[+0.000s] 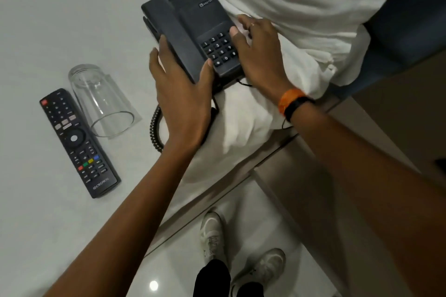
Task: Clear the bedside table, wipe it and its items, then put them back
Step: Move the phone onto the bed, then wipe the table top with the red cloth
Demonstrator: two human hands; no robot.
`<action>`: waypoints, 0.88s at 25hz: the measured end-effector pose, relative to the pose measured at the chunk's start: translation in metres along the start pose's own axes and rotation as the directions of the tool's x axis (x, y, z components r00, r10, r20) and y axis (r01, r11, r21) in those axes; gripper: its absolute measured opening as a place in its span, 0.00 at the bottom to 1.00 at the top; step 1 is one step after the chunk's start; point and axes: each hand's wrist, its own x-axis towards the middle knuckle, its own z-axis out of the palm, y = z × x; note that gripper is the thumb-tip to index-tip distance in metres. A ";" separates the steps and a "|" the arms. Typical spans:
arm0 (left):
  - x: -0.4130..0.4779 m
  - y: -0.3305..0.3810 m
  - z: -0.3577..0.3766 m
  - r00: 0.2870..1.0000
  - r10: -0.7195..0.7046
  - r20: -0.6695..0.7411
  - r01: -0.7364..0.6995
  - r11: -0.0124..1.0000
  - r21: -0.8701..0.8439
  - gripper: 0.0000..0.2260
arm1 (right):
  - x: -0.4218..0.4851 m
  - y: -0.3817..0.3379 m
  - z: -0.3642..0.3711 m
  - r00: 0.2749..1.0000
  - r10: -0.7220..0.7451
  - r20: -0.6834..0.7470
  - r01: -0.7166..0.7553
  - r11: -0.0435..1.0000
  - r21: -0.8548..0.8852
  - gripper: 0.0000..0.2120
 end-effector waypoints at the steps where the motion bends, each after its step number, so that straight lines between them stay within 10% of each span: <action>1: -0.016 0.004 0.002 0.996 0.087 -0.014 -0.086 0.995 0.053 0.34 | -0.023 0.004 -0.011 0.996 -0.036 -0.082 0.034 0.999 -0.025 0.21; 5: -0.094 0.012 0.027 0.873 0.444 0.201 -0.474 0.871 0.131 0.27 | -0.125 0.055 -0.060 0.954 -0.100 -0.281 0.024 0.965 -0.263 0.24; 12: -0.226 0.032 0.141 0.359 0.623 0.695 -0.843 0.536 -0.045 0.28 | -0.315 0.189 -0.141 0.878 0.366 -0.308 -0.478 0.694 -0.538 0.34; 22: -0.435 0.058 0.196 -0.270 0.621 0.736 -0.878 0.154 -0.453 0.31 | -0.545 0.228 -0.202 0.423 0.620 -0.661 -0.906 0.308 -0.290 0.37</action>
